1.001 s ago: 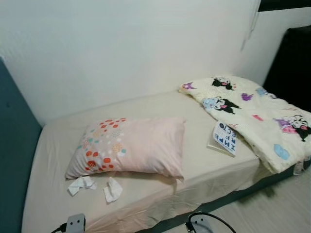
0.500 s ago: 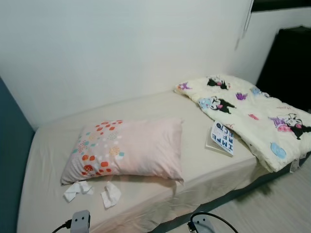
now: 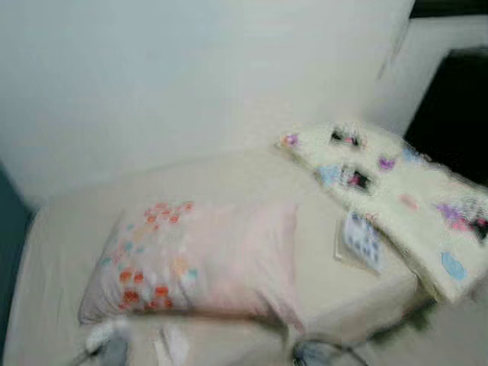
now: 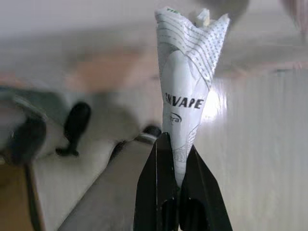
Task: Clean up the room
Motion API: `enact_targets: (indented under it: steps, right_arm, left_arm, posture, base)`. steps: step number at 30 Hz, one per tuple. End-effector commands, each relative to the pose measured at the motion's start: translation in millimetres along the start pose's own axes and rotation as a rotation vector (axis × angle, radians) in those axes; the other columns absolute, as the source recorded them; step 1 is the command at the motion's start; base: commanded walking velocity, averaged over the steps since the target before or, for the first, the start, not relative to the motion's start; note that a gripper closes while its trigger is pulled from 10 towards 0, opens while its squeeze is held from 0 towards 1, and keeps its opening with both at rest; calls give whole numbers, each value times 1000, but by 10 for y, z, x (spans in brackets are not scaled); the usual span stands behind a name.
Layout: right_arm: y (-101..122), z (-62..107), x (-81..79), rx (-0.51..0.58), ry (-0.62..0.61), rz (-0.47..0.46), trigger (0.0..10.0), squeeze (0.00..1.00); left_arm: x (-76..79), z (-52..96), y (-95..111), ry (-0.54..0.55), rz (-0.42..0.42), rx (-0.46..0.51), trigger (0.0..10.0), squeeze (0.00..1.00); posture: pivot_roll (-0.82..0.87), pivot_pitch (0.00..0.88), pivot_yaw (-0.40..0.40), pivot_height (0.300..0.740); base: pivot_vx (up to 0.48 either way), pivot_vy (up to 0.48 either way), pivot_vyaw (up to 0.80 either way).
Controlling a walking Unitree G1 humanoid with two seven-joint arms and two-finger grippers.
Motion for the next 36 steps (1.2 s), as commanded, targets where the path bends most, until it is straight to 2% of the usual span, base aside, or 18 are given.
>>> enact_targets:
  steps: [1,15,21,24,26,28,32,33,34,36]
  right_arm:
    - [-325,47,24,-86,-7,-27,10000,0]
    - [-346,48,6,-92,-3,-31,10000,0]
    - [-326,45,25,-84,-23,-49,10000,0]
    - [-304,44,75,-84,-58,-54,10000,0]
    - [-292,44,105,-85,-72,-51,10000,0]
    - [-287,44,116,-86,-77,-49,10000,0]
    - [-249,45,166,-76,-98,-57,10000,0]
    - [-249,45,166,-76,-98,-57,10000,0]
    - [-227,42,173,-71,-100,-57,10000,0]
    - [-192,38,181,-64,-101,-56,10000,0]
  left_arm:
    - [157,-36,81,-35,-11,17,10000,0]
    - [121,-31,55,-17,-13,4,10000,0]
    - [204,-50,206,-61,27,50,10000,0]
    - [331,-62,329,-130,34,81,10000,0]
    - [448,-69,409,-177,-5,98,10000,0]
    - [495,-71,440,-195,-21,104,10000,0]
    - [913,-57,750,-336,-24,195,10000,0]
    - [913,-57,750,-336,-24,195,10000,0]
    - [1010,-50,784,-362,-51,203,10000,0]
    - [1087,-44,800,-383,-84,207,10000,0]
  posture:
    - [-58,0,-6,740]
    - [-58,0,-5,740]
    - [-60,0,-4,740]
    - [-59,0,-4,740]
    - [-61,0,-4,730]
    - [-61,0,-4,720]
    - [-57,0,-6,700]
    - [-57,0,-6,700]
    - [-60,0,-4,690]
    - [-61,0,-4,680]
  base:
    - [0,0,0]
    - [0,0,0]
    - [0,0,0]
    - [0,0,0]
    - [0,0,0]
    - [0,0,0]
    - [0,0,0]
    - [0,0,0]
    - [0,0,0]
    - [0,0,0]
Point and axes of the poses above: a point about 5 cm out from each wrist's last joint towards the gripper, its own z axis pointing back from the gripper into the wrist, its own y axis along the axis of the wrist's last joint, x = y × z, the point moved 5 cm from there along -z, pointing out of the wrist towards the gripper, and after that the axes turned 8 degrees about z, right-handed, at the moved point
